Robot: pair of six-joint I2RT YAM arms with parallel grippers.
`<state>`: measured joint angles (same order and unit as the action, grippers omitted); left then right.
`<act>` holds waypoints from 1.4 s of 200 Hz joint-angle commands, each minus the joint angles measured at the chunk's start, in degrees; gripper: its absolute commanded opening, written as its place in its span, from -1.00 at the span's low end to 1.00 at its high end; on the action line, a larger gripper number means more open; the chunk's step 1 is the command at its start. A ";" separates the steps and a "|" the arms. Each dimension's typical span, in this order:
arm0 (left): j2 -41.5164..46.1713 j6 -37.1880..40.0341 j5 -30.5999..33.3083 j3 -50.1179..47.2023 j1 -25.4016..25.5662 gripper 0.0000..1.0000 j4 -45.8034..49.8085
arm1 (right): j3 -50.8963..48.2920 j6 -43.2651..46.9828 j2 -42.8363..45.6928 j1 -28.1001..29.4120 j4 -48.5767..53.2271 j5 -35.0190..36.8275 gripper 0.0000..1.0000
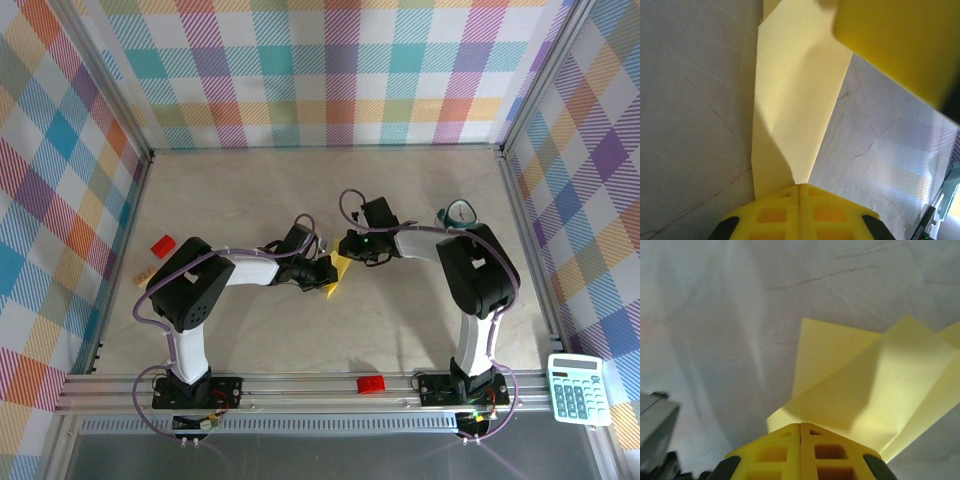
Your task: Fold a paper plane with a square sheet of paper (fold left side to right side)
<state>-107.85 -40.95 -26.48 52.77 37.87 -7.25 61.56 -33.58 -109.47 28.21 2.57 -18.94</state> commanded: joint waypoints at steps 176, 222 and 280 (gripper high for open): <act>-4.75 -0.22 6.04 -2.92 0.85 -1.00 12.93 | 9.46 4.64 -8.30 -11.84 1.94 -0.77 -0.90; -4.11 -3.45 6.08 -3.70 0.89 -1.00 7.64 | 7.98 4.75 0.17 -11.88 4.88 -1.71 -0.90; -4.44 -7.56 7.70 -3.57 0.98 -1.00 1.85 | -1.82 -4.12 3.90 -4.95 -1.05 -11.92 -0.89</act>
<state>-108.18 -46.92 -25.69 51.77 38.06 -11.60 63.05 -32.88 -104.81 19.57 4.45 -24.51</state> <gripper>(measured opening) 0.050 0.055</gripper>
